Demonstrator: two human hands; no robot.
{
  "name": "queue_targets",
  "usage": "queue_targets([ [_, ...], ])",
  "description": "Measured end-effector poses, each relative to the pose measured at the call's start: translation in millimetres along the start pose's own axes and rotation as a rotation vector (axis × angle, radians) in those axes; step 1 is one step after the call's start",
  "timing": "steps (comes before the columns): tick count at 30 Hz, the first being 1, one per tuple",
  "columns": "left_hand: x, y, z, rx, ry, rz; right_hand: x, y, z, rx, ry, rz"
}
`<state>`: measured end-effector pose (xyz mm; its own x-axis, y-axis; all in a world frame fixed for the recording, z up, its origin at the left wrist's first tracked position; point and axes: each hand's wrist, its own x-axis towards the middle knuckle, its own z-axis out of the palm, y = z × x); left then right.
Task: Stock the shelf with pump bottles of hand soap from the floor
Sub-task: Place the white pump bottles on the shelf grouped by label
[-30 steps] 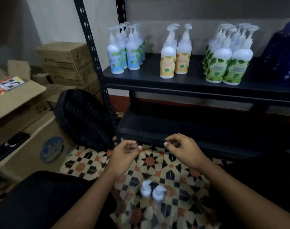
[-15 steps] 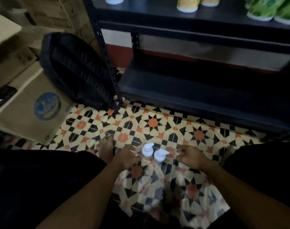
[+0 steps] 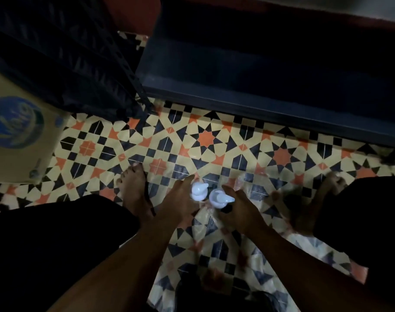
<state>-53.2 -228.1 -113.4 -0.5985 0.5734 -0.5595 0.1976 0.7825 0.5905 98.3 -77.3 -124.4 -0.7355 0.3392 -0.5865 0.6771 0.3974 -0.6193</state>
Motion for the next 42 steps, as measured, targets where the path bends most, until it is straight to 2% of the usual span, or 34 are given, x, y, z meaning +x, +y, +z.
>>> queue_targets([
  [3, 10, 0, 2, 0.031, -0.035, 0.103, 10, -4, 1, 0.026, 0.025, -0.011],
  [6, 16, -9, 11, -0.050, -0.011, 0.169, 12, -2, 1, 0.114, 0.046, 0.000],
  [10, 5, -1, 0, -0.198, 0.053, 0.098, 7, 0, -11, 0.242, 0.159, 0.046],
  [14, -2, 29, -26, -0.309, 0.126, 0.066, 1, -8, -47, 0.379, 0.198, 0.061],
  [19, -18, 86, -81, -0.389, 0.284, 0.129, -19, -54, -115, 0.452, 0.324, -0.037],
  [22, -31, 128, -126, -0.459, 0.380, 0.234, -39, -98, -162, 0.484, 0.438, -0.126],
  [29, -92, 236, -237, -0.715, 0.477, 0.431, -99, -206, -253, 0.710, 0.537, -0.399],
  [35, -129, 283, -277, -0.966, 0.427, 0.557, -143, -267, -292, 0.908, 0.431, -0.569],
  [39, -137, 281, -258, -1.191, 0.298, 0.449, -152, -269, -290, 0.954, 0.358, -0.487],
  [42, -139, 282, -243, -1.181, 0.244, 0.398, -152, -260, -281, 0.976, 0.337, -0.407],
])
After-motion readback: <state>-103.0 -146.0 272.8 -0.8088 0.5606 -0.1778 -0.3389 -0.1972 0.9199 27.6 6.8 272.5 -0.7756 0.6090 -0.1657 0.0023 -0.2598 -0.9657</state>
